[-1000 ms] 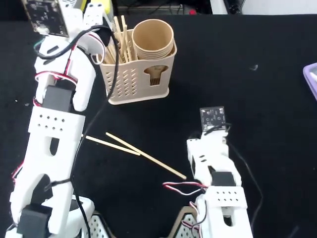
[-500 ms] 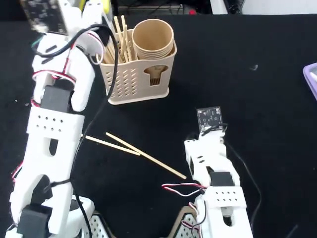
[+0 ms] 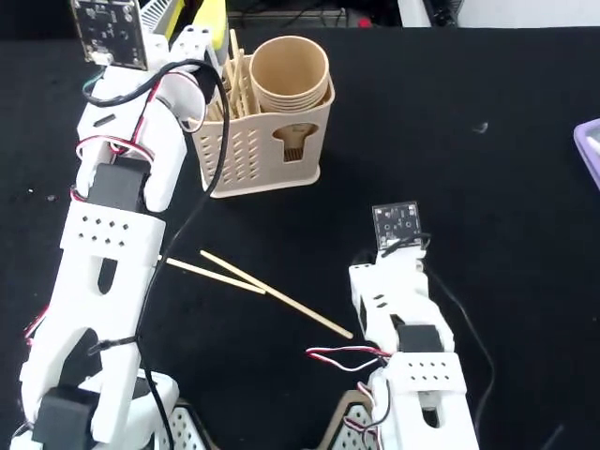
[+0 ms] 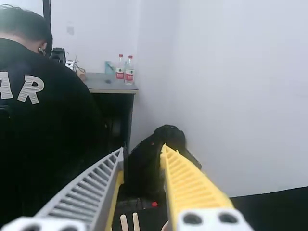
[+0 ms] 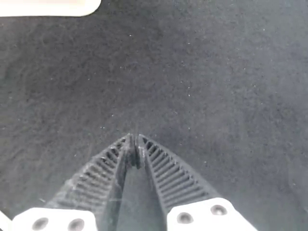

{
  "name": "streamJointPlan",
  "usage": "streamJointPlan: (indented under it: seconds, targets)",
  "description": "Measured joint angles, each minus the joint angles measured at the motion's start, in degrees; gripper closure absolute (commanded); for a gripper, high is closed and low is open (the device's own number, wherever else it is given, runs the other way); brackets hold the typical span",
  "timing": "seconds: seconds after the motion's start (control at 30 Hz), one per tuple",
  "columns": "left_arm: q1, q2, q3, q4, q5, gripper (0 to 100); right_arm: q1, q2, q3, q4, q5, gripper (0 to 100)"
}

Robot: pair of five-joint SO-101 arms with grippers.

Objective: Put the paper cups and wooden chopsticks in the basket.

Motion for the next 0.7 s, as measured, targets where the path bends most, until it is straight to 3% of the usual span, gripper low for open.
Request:
streamJointPlan:
  seconds: [0.13,0.37,0.53,0.7]
  targets:
    - [0.00,-0.70,-3.69,8.70,0.00,87,0.00,0.00,0.00,0.00,0.00,98.4]
    - [-2.55,-11.25,-7.82,34.90,0.00,86,0.00,0.00,0.00,0.00,0.00,98.1]
    - [-13.63,-16.00,-2.81,55.38,-0.35,86,-0.09,0.00,-5.54,8.88,4.13,86.0]
    - [-28.84,-16.18,15.91,59.08,-0.35,86,-0.97,0.00,-18.81,25.67,6.07,81.5]
